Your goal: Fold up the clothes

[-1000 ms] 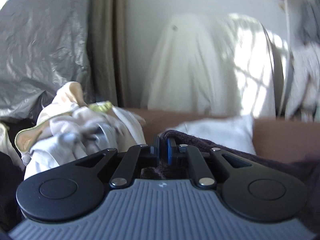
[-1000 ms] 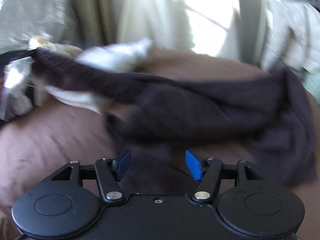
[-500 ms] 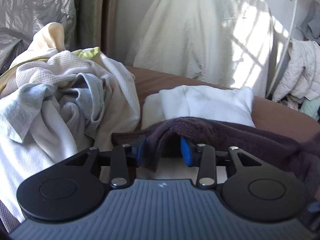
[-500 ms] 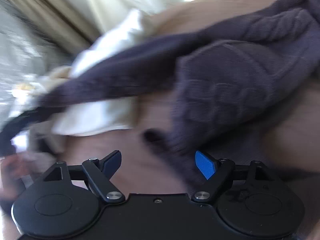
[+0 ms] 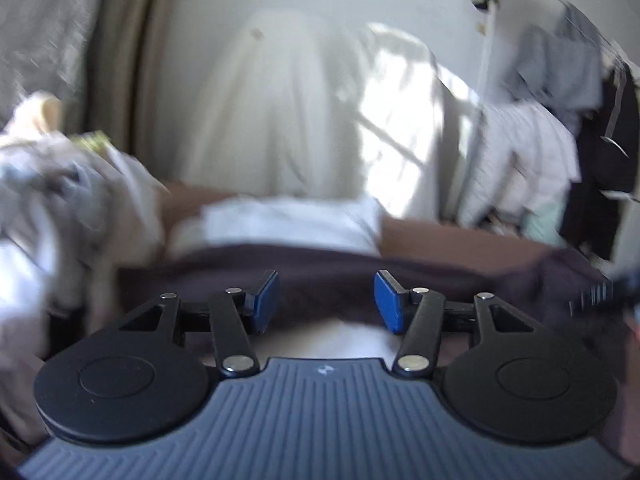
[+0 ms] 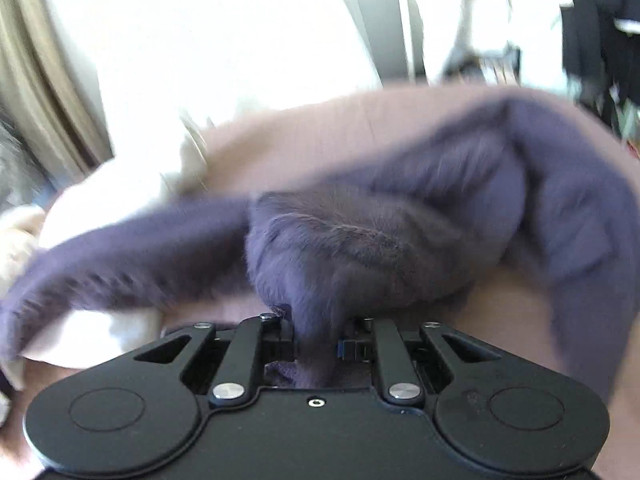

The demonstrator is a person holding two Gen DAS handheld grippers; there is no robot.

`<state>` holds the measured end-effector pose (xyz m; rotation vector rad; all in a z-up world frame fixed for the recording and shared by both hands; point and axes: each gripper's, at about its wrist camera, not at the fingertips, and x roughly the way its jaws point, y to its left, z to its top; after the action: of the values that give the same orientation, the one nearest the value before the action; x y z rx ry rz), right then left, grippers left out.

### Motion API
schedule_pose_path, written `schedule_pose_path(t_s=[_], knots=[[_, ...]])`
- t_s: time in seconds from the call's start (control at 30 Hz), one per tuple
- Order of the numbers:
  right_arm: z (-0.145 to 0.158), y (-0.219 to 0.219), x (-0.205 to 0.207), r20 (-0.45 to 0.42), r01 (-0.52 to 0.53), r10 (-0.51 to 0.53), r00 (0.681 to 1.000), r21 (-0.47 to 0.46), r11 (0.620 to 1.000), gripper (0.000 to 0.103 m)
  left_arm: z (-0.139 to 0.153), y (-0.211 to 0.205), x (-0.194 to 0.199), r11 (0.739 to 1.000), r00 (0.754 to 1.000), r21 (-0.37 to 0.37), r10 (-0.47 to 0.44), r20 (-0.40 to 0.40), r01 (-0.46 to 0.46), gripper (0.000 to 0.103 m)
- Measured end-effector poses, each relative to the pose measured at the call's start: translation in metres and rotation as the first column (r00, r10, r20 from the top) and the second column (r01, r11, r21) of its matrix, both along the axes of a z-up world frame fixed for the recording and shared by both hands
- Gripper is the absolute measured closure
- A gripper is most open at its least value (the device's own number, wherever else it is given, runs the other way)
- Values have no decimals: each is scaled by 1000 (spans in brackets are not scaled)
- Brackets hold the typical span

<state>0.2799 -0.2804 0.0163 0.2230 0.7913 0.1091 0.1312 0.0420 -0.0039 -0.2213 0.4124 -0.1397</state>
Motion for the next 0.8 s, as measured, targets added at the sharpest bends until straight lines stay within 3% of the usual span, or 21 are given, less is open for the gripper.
schedule_pose_path(t_s=[0.1, 0.2, 0.33, 0.37, 0.47, 0.57, 0.63, 0.67, 0.73, 0.8], knots=[[27, -23, -16, 50, -79, 74, 996, 117, 990, 85, -20, -31, 3, 987, 987, -90, -143, -71, 136, 51], [25, -29, -33, 71, -163, 150, 986, 244, 956, 85, -33, -78, 6, 952, 944, -99, -301, -135, 290, 49], [-2, -30, -47, 44, -205, 203, 978, 380, 902, 85, -52, -137, -2, 870, 861, -76, -492, -126, 486, 27], [-11, -29, -43, 38, -203, 207, 978, 421, 884, 85, -56, -146, 0, 862, 852, -85, -507, -131, 500, 22], [-23, -28, -41, 42, -198, 207, 977, 527, 826, 85, -70, -166, 10, 856, 842, -135, -516, -159, 499, 20], [-22, -31, -42, 60, -213, 214, 975, 538, 816, 85, -75, -168, 28, 836, 836, -298, -522, -169, 461, 19], [-17, -31, -43, 85, -234, 224, 971, 542, 807, 85, -76, -168, 37, 823, 843, -378, -511, -168, 423, 18], [-14, -30, -44, 103, -253, 235, 966, 539, 804, 85, -77, -167, 40, 831, 855, -401, -485, -183, 386, 16], [-1, -23, -41, 141, -337, 307, 941, 465, 819, 85, -80, -167, 44, 843, 872, -434, -440, -215, 318, 16], [15, -10, -32, 150, -387, 356, 922, 367, 846, 85, -78, -164, 44, 824, 866, -468, -455, -207, 321, 16]])
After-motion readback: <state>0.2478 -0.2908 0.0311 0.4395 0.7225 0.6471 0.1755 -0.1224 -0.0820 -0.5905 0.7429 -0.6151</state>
